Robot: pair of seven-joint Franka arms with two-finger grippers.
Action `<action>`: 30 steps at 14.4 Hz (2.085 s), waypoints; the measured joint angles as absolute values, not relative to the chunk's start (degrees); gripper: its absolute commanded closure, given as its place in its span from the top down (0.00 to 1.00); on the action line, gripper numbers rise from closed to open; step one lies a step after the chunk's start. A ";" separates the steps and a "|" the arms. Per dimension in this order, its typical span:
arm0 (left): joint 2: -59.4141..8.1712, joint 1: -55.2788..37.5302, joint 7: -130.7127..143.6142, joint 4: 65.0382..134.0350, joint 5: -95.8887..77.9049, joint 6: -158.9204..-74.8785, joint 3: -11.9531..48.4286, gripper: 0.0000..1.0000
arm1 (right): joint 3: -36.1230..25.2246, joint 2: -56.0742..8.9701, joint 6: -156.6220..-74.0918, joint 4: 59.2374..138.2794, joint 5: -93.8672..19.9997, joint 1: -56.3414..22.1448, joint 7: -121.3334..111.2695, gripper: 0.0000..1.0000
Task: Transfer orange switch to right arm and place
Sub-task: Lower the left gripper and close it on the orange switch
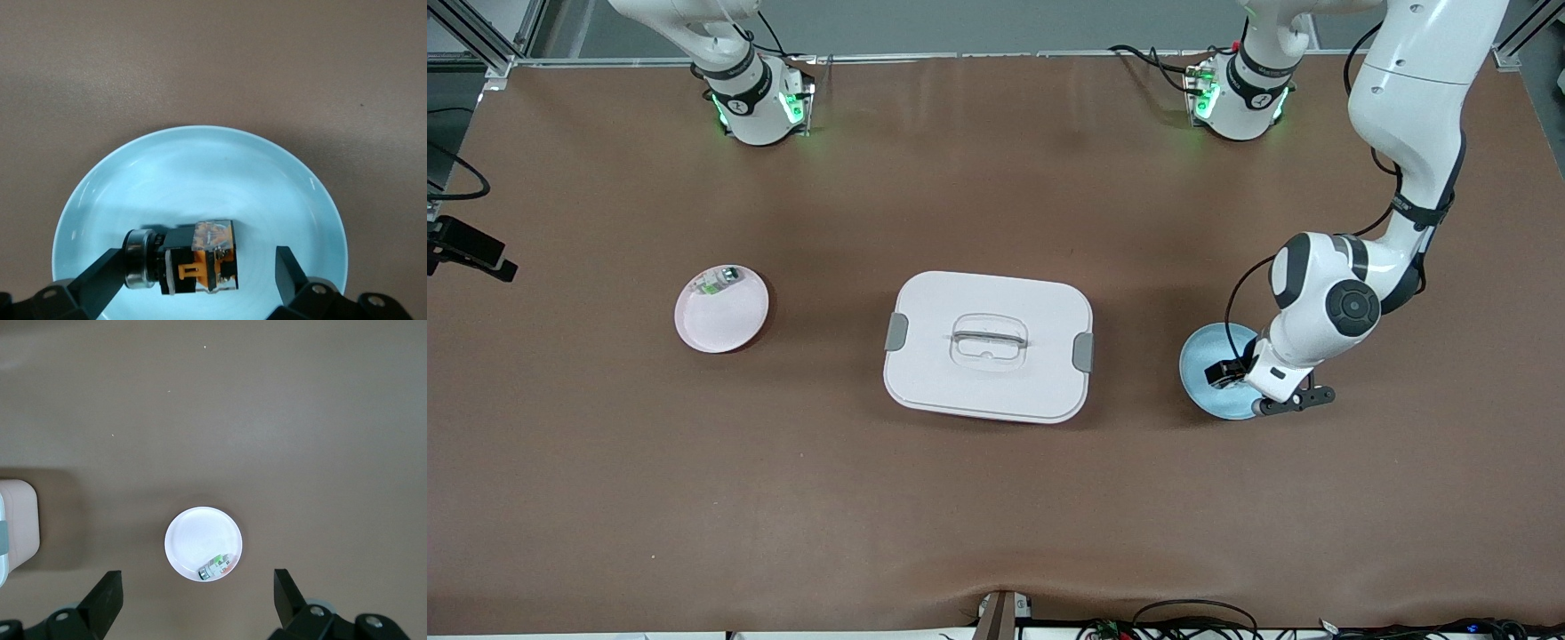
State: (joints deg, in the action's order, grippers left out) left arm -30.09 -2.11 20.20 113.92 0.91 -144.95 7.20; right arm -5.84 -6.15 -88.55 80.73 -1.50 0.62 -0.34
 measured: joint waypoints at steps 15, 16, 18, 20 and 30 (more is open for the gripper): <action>-30.15 -1.67 20.20 113.40 0.91 -143.87 7.13 1.00 | -5.84 -6.15 -88.51 80.73 -1.50 0.62 -0.34 1.00; -30.27 -1.67 20.20 113.49 0.91 -143.81 7.13 1.00 | -5.84 -6.15 -88.51 80.73 -1.50 0.62 -0.34 1.00; -30.64 -1.67 20.20 113.63 0.91 -143.80 7.12 1.00 | -5.84 -6.15 -88.51 80.73 -1.50 0.62 -0.34 1.00; -31.01 -1.66 20.20 113.64 0.91 -143.80 7.06 0.90 | -5.84 -6.15 -88.50 80.73 -1.50 0.62 -0.34 1.00; -28.26 -1.55 20.20 111.68 0.91 -138.89 7.06 0.00 | -5.87 -6.15 -88.50 80.73 -1.48 0.62 -0.34 1.00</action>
State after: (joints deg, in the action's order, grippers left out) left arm -28.26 -1.55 20.20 111.68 0.91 -138.89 7.06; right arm -5.87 -6.15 -88.50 80.73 -1.48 0.62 -0.34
